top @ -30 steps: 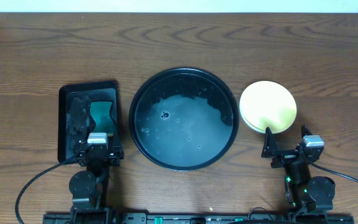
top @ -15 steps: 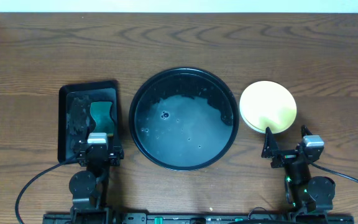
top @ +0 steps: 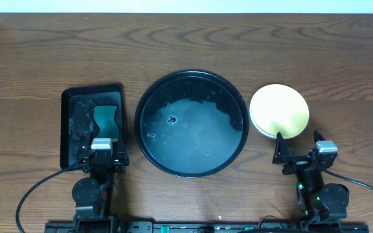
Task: Clean dirty plates on tray and stack at the side
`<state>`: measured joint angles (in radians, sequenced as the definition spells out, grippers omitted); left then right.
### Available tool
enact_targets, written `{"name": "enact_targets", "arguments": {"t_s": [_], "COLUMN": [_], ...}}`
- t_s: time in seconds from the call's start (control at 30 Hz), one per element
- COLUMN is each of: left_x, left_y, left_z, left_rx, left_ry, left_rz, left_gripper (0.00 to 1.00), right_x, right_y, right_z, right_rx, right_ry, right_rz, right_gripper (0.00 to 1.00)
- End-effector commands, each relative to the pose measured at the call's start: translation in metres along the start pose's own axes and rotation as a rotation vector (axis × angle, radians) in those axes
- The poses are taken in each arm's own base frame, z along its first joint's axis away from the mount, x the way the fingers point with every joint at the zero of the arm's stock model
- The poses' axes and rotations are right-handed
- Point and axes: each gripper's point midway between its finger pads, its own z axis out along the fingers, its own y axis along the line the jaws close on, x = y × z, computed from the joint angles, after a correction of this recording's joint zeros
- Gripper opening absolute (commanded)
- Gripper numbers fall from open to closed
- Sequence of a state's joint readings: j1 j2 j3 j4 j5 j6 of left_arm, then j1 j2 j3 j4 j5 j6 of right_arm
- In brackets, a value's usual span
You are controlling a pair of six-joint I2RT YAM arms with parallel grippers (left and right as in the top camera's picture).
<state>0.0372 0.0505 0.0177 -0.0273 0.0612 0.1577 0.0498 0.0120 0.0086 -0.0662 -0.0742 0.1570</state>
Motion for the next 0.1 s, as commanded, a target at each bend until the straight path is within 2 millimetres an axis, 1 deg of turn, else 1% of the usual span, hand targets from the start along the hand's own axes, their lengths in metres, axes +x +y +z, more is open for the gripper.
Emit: {"name": "enact_targets", "arguments": {"t_s": [0.0, 0.07], "left_x": [0.0158, 0.0158], "left_y": [-0.0024, -0.0024], "left_z": [0.0008, 0.0008], "left_rx": [0.008, 0.008], "left_ry": [0.052, 0.052], "left_rz": [0.01, 0.01], "left_gripper": [0.75, 0.75], "right_x": [0.0005, 0.0005], "right_y": [0.0012, 0.0012], "right_z": [-0.0001, -0.0001], "right_rx": [-0.004, -0.004], "right_ry": [-0.002, -0.002], "right_rz": [0.013, 0.013], "right_gripper": [0.99, 0.99]}}
